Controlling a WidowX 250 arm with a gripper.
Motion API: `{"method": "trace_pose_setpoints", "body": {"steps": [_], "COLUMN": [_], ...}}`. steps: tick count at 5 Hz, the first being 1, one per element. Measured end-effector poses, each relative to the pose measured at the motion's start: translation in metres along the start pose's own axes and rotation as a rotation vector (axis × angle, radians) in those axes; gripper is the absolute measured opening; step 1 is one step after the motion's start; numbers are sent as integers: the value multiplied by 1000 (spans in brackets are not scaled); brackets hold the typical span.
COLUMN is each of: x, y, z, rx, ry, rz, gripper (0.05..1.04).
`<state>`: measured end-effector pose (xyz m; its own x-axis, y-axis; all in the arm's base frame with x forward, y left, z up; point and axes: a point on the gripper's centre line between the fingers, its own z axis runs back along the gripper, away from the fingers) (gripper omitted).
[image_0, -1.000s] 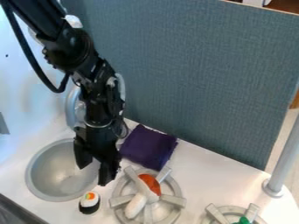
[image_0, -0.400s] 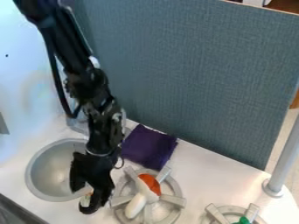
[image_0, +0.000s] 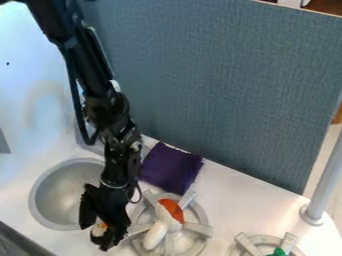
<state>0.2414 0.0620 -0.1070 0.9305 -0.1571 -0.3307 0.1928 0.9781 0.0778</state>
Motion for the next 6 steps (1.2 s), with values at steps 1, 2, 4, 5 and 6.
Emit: {"method": "trace_pose_setpoints", "body": {"steps": [1,2,4,5,6], "x": [5,7,-10,-6,3], "y": [0,-2,-9,-37,-82], "z": [-4,-4,80,107,119], "rx": [-3,-18,-63,-100,-128], "ry": [-9,-23,-213,-280,-302], "rz": [0,17,49,-29,-179], "gripper": [948,678,555,551,551]}}
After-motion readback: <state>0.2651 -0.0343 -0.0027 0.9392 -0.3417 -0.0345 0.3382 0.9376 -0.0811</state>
